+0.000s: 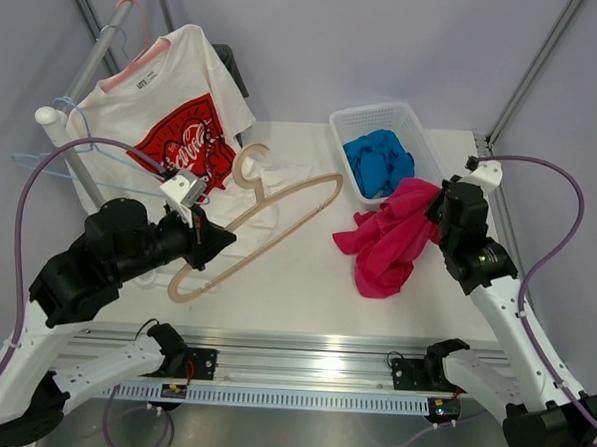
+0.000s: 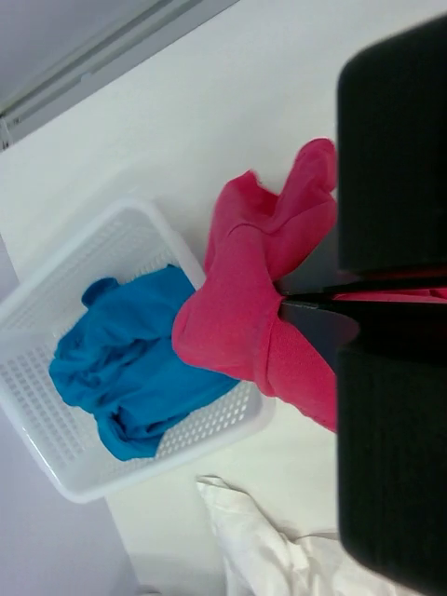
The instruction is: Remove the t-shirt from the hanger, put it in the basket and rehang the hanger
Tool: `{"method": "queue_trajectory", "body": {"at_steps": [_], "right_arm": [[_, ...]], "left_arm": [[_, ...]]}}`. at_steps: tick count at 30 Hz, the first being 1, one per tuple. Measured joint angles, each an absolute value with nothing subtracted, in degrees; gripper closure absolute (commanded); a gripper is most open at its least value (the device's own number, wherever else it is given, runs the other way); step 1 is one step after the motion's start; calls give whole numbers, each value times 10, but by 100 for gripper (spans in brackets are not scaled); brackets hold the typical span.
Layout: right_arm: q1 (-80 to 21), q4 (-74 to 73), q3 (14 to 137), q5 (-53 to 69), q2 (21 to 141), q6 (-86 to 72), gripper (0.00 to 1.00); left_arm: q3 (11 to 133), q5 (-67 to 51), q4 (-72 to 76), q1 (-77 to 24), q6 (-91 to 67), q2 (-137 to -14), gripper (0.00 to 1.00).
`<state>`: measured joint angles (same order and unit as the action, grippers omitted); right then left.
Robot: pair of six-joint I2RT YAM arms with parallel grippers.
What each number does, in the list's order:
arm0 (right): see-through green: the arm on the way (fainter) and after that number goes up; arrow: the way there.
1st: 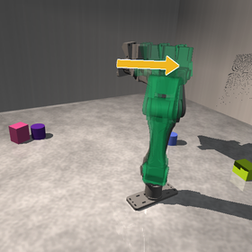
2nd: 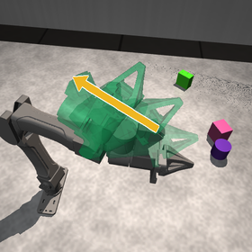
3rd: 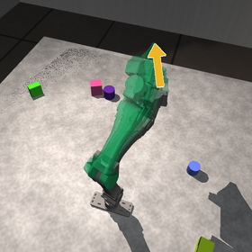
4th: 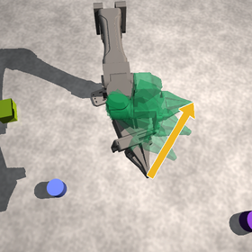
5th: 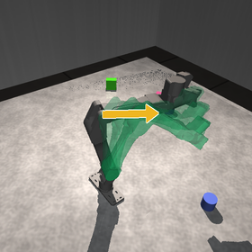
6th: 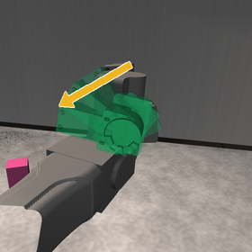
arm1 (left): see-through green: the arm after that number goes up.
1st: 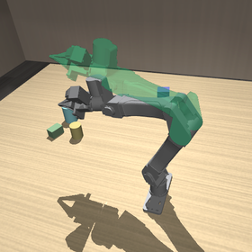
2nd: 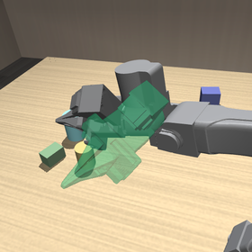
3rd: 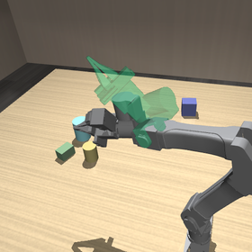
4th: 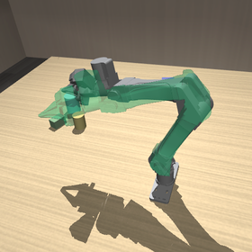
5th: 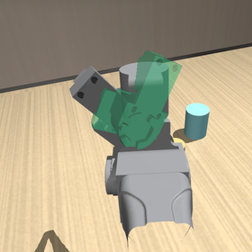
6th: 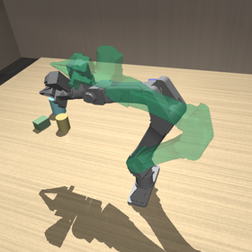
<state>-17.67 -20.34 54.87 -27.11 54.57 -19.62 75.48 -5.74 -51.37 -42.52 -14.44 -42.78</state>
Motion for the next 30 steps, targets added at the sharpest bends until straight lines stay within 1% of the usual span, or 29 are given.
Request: {"method": "queue_trajectory", "body": {"at_steps": [3,5,6,7,8,10,12,13,15,19,22,26,30], "right_arm": [[-176,-203,519,-292,522,-230,100],[-176,-197,476,-294,508,-261,100],[-176,-198,450,-293,502,-277,98],[-176,-199,426,-290,497,-292,76],[-176,-201,409,-285,494,-308,59],[-176,-211,391,-271,489,-325,30],[-176,-216,392,-257,483,-335,22],[-176,-222,397,-253,480,-335,13],[-176,-227,414,-238,476,-335,2],[-176,-235,461,-210,479,-325,0],[-175,-235,472,-199,481,-312,0],[-175,-247,472,-192,483,-296,0],[-176,-259,472,-173,481,-288,0]], "left_arm": [[737,-39,-489,-425,-151,-413,100],[724,-27,-478,-425,-153,-403,100],[721,-20,-475,-425,-153,-401,100],[719,-15,-470,-425,-153,-402,100],[717,-11,-465,-425,-152,-404,100],[711,-3,-460,-425,-152,-410,100],[700,11,-458,-425,-152,-412,100],[695,22,-459,-425,-152,-413,100],[691,39,-460,-425,-152,-417,100],[705,78,-474,-425,-153,-443,100],[706,138,-480,-426,-163,-454,100],[663,219,-502,-426,-189,-414,100],[655,274,-519,-426,-215,-385,100]]}}
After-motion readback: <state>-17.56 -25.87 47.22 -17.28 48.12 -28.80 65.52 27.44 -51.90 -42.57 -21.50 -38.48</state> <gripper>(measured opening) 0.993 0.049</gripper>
